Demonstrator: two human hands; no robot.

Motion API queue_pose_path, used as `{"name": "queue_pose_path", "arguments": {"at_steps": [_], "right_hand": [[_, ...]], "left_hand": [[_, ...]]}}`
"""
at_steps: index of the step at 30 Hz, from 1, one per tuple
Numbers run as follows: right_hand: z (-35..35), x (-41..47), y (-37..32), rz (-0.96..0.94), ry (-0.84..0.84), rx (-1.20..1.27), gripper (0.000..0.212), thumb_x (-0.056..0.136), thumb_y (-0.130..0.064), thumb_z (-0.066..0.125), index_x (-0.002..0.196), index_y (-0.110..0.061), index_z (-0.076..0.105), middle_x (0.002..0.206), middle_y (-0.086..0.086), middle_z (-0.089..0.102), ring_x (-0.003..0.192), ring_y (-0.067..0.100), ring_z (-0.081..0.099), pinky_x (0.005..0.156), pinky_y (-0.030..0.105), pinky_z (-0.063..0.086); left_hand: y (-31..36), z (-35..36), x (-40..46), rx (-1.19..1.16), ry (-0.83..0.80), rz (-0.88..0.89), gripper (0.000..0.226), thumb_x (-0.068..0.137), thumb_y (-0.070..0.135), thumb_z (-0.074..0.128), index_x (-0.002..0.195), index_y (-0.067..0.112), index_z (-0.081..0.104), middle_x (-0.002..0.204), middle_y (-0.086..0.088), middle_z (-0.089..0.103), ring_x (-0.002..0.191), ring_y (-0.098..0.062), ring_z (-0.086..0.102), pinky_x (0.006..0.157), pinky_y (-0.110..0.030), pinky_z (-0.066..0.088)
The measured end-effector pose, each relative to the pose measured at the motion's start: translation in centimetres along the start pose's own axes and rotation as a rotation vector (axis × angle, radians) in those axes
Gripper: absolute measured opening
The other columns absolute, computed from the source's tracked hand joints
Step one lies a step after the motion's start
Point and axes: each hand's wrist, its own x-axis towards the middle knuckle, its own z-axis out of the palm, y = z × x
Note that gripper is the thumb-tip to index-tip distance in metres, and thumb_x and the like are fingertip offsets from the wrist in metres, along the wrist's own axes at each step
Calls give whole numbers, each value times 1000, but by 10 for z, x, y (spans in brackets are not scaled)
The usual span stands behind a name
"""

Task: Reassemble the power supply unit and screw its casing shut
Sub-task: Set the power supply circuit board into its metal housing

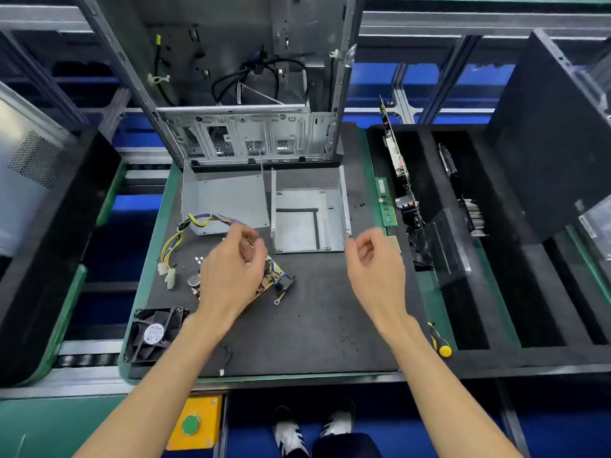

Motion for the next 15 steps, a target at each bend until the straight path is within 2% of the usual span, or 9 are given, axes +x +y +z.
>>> {"name": "queue_pose_path", "arguments": {"at_steps": [2,4,6,9,11,13,15], "right_hand": [[2,22,-8,3,77,1,11,97,-32,61,97,-27,52,88,-13,52,80,8,52,69,23,41],[5,48,-13,37,72,-5,22,97,-34,62,114,-22,53,101,-9,51,93,12,51,78,29,42],[11,64,-13,102,-21,-59,42,99,-39,60,134,-17,50,119,0,52,104,17,51,83,34,42],[18,84,-11,214,-234,-103,55,105,-43,51,151,-14,43,135,9,57,120,23,54,93,35,42],[23,91,-9,233,-302,-75,50,108,-39,45,150,-13,47,126,11,65,125,28,57,98,37,44],[27,92,-8,222,-298,-58,45,109,-36,43,146,-12,51,107,7,65,115,29,61,95,38,48],[28,92,-6,195,-269,-67,39,109,-32,43,138,-10,56,96,5,65,98,29,64,85,38,49]], "left_hand": [[11,8,24,-70,-60,-124,18,96,40,57,109,29,53,82,10,61,76,-14,62,72,-40,50],[19,14,47,-68,-134,-185,36,96,44,58,123,21,52,100,6,63,87,-17,64,83,-41,52],[22,22,59,-41,-201,-203,47,96,42,59,132,14,51,113,0,64,97,-20,64,89,-41,51],[20,28,71,-41,-263,-247,48,96,32,61,137,10,50,106,1,67,107,-25,64,88,-36,47],[19,30,79,-65,-270,-283,48,95,27,63,138,8,52,100,0,70,107,-25,65,87,-35,47],[19,31,82,-73,-266,-301,49,94,24,66,137,6,53,101,-5,74,106,-25,67,91,-37,50],[20,30,83,-82,-250,-312,51,92,23,68,137,3,54,97,-4,75,108,-25,67,95,-35,49]]}}
